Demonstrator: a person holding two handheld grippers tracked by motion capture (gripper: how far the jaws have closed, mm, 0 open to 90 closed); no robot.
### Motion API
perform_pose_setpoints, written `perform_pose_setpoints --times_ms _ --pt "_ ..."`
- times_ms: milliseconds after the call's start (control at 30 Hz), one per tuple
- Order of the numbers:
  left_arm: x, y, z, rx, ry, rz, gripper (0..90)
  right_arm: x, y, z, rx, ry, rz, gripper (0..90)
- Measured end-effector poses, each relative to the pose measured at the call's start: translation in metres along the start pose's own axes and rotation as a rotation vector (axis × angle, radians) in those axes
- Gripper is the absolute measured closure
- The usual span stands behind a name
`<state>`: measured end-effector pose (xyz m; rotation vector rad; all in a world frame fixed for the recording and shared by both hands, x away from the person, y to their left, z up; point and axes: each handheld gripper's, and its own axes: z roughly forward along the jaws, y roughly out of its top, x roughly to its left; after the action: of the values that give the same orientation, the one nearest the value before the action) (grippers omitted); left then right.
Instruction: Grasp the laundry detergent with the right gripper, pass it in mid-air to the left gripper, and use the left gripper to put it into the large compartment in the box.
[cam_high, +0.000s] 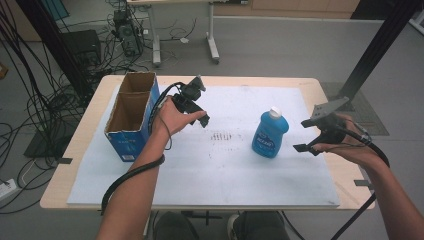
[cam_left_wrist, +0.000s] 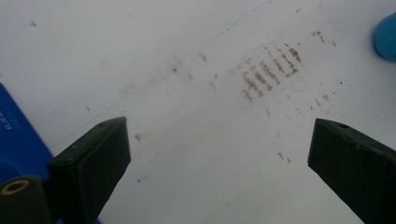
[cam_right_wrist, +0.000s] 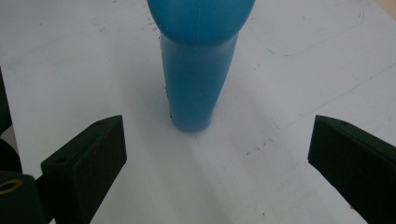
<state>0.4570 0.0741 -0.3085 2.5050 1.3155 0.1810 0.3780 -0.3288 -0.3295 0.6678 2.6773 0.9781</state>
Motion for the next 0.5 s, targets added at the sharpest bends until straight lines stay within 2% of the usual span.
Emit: perform_pose_setpoints --times_ms 500 --pt "0.0 -0.001 0.001 0.001 -0.001 -0.002 6.3 0.005 -0.01 0.027 -0.076 -0.003 0.037 3.7"
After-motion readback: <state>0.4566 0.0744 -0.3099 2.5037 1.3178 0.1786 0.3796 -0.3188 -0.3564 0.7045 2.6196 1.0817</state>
